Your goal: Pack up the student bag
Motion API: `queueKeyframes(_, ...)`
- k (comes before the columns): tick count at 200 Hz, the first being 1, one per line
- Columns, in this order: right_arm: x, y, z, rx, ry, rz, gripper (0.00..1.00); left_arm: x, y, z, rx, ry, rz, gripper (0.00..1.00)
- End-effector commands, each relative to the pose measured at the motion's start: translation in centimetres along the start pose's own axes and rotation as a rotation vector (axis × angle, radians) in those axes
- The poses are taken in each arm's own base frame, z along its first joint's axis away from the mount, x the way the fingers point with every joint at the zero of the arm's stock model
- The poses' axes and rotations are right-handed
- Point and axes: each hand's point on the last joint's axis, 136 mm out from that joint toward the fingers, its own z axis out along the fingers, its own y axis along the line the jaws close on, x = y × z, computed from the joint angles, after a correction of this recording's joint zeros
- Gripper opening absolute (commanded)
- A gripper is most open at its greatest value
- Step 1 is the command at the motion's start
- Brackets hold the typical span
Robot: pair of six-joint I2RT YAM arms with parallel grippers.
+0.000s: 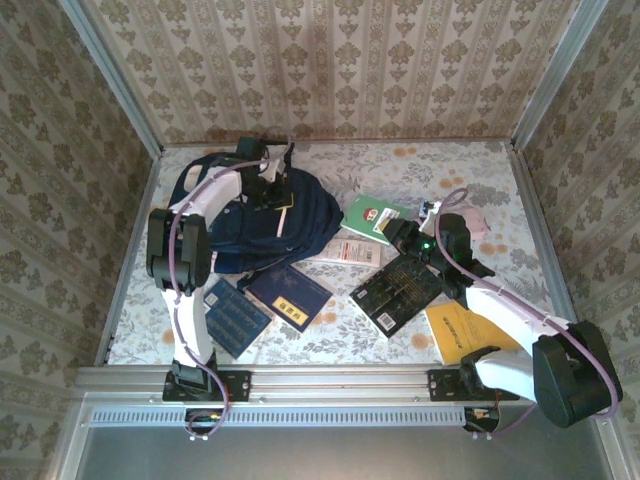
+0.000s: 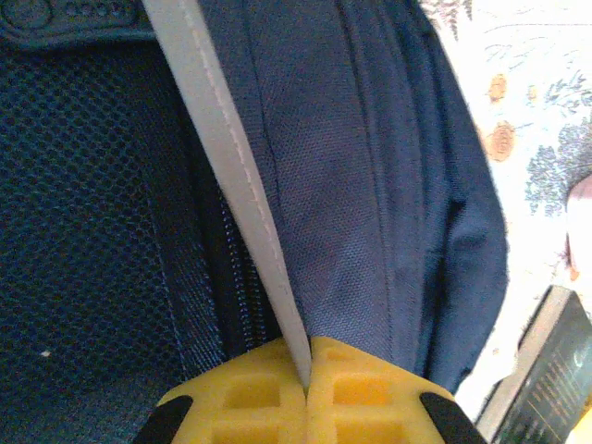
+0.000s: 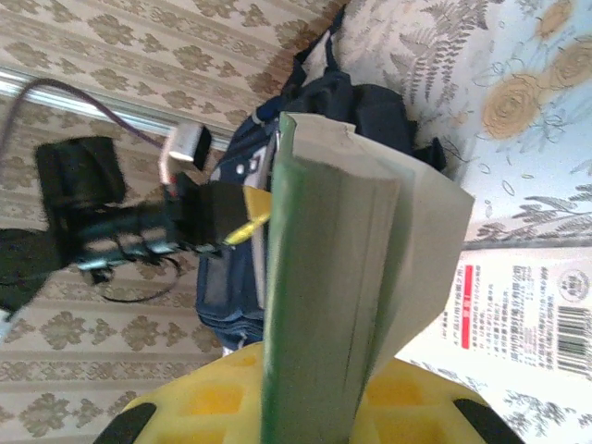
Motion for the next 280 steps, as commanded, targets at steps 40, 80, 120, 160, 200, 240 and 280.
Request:
queueKeyframes(40, -3.5, 3.2, -3.9, 0.137, -0.097, -0.23, 0.0, -3.2, -6.6, -11.2, -0.008, -0.174, 0.256, 0.0)
queueKeyframes(80, -4.0, 4.5, -4.5, 0.18, -0.052, -0.274, 0.0, -3.6, -9.3, -16.2, 0.005, -0.278, 0.345, 0.0)
queueKeyframes(120, -4.4, 6.1, -4.8, 0.165, -0.018, -0.293, 0.0, -3.4, -12.9, -20.4, 0.15, -0.394, 0.402, 0.0)
queueKeyframes(160, -3.7, 9.2, -3.7, 0.087, 0.129, -0.329, 0.0, -2.5, -16.5, -23.7, 0.368, -0.46, 0.459, 0.0)
queueKeyframes(200, -2.7, 11.0, -1.4, -0.028, 0.254, -0.271, 0.0, -2.2, -16.7, -25.3, 0.489, -0.493, 0.442, 0.0)
queueKeyframes(240, -1.7, 12.4, 2.9, -0.153, 0.388, -0.166, 0.0, -2.4, -16.6, -25.3, 0.558, -0.488, 0.422, 0.0)
queueKeyframes(280, 0.3, 13.5, 8.5, -0.189, 0.481, -0.152, 0.0, -3.2, -17.1, -25.0, 0.57, -0.473, 0.424, 0.0)
